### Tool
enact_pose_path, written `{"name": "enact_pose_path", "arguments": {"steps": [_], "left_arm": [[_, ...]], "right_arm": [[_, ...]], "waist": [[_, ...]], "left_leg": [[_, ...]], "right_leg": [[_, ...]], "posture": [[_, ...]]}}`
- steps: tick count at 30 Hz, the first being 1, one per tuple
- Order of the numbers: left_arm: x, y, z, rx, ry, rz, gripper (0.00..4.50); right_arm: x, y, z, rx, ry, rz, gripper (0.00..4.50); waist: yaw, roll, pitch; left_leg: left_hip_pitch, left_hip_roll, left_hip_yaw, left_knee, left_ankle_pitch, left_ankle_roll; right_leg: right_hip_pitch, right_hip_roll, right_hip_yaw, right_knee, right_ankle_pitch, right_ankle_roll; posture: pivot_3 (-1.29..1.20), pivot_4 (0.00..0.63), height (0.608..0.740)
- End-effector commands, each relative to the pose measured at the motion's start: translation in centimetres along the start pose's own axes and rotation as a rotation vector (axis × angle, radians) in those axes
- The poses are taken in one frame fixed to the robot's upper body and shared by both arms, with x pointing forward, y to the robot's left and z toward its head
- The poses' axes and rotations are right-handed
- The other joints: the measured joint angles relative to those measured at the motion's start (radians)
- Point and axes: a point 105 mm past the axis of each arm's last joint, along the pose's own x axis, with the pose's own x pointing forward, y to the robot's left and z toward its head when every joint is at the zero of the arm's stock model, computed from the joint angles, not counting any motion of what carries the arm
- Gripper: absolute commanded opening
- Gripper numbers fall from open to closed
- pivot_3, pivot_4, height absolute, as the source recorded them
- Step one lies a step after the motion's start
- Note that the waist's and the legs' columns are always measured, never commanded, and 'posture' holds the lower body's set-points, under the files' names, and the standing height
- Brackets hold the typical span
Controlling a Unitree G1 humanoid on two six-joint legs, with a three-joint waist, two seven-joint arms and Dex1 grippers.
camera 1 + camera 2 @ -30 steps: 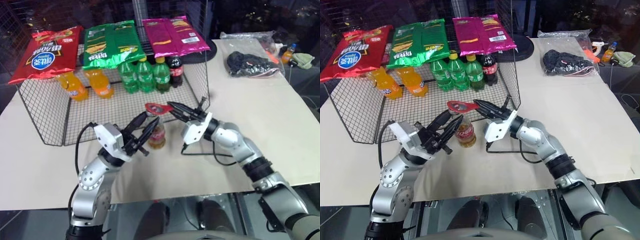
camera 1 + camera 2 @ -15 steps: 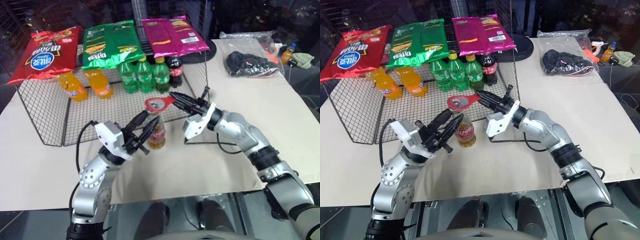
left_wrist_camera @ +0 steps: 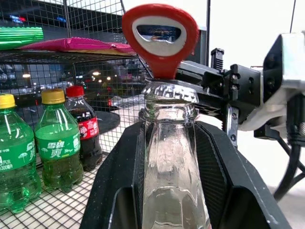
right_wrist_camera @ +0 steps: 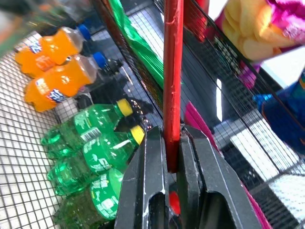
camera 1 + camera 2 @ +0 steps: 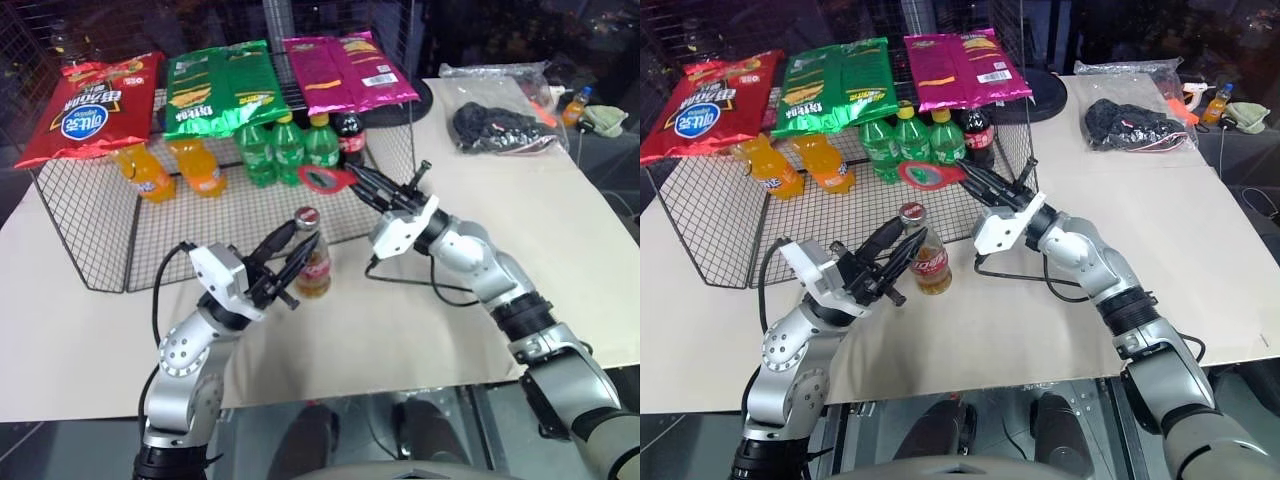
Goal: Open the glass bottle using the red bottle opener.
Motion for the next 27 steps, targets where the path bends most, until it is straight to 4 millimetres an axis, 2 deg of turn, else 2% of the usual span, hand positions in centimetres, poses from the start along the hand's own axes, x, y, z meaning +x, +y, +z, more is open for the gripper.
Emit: {"name": "enact_pose_path", "arguments": {"steps": [1, 6, 9, 13, 16, 18, 23, 27], "left_arm": [[-0.2, -0.4, -1.3, -0.030, 0.054, -0.014, 1.12], [-0.2, -0.1, -1.1, -0.025, 0.051, -0.002, 1.12], [-0.3, 0.0, -1.2, -0.021, 0.060, 0.005, 1.12], [-0.4, 0.0, -1.2, -0.021, 0.062, 0.006, 1.12], [-0.4, -0.1, -1.3, -0.022, 0.063, 0.007, 1.12], [-0.4, -0.1, -1.3, -0.023, 0.063, 0.005, 1.12], [-0.4, -0.2, -1.4, -0.024, 0.067, 0.003, 1.12], [-0.4, -0.2, -1.4, -0.024, 0.068, 0.004, 1.12]], "right_arm": [[-0.1, -1.3, -0.1, 0.032, 0.004, -0.058, 0.00], [-0.6, -0.6, -0.3, 0.085, 0.029, -0.050, 0.00], [-0.8, -0.1, 0.1, 0.056, 0.015, -0.014, 0.00], [-0.9, 0.8, 0.6, 0.117, 0.005, -0.002, 0.00], [-1.3, 4.5, 1.6, 0.267, -0.009, 0.158, 0.00], [-1.5, 5.6, 1.9, 0.304, -0.007, 0.204, 0.00], [-1.3, 6.5, 2.9, 0.328, -0.025, 0.238, 0.00], [-1.2, 6.9, 3.1, 0.275, -0.033, 0.274, 0.00]], "waist": [[0.000, 0.000, 0.000], [0.000, 0.000, 0.000], [-0.001, 0.000, 0.000], [-0.001, 0.000, 0.000], [-0.001, 0.000, 0.000], [-0.001, 0.000, 0.000], [0.001, 0.000, 0.000], [0.001, 0.000, 0.000]], "left_leg": [[0.000, 0.000, 0.000, 0.000, 0.000, 0.000], [0.000, 0.000, 0.000, 0.000, 0.000, 0.000], [0.000, 0.000, 0.000, 0.000, 0.000, 0.000], [0.000, 0.000, 0.000, 0.000, 0.000, 0.000], [0.000, 0.000, 0.000, 0.000, 0.000, 0.000], [0.000, 0.001, 0.000, 0.000, 0.000, 0.000], [0.001, 0.000, 0.000, 0.000, 0.000, 0.000], [0.002, 0.000, 0.000, 0.000, 0.000, 0.000]], "right_leg": [[0.000, 0.000, 0.000, 0.000, 0.000, 0.000], [0.000, 0.000, 0.000, 0.000, 0.000, 0.000], [0.000, 0.000, 0.000, 0.000, 0.000, 0.000], [0.000, 0.000, 0.000, 0.000, 0.000, 0.000], [0.000, 0.000, 0.000, 0.000, 0.000, 0.000], [0.000, 0.000, 0.000, 0.000, 0.000, 0.000], [0.001, 0.000, 0.000, 0.000, 0.000, 0.000], [0.001, 0.000, 0.000, 0.000, 0.000, 0.000]], "posture": [[0.00, 0.150, 0.740], [0.00, 0.150, 0.740], [0.00, 0.150, 0.740], [0.00, 0.150, 0.740], [0.00, 0.150, 0.740], [0.00, 0.150, 0.740], [0.00, 0.150, 0.740], [0.00, 0.150, 0.740]]}}
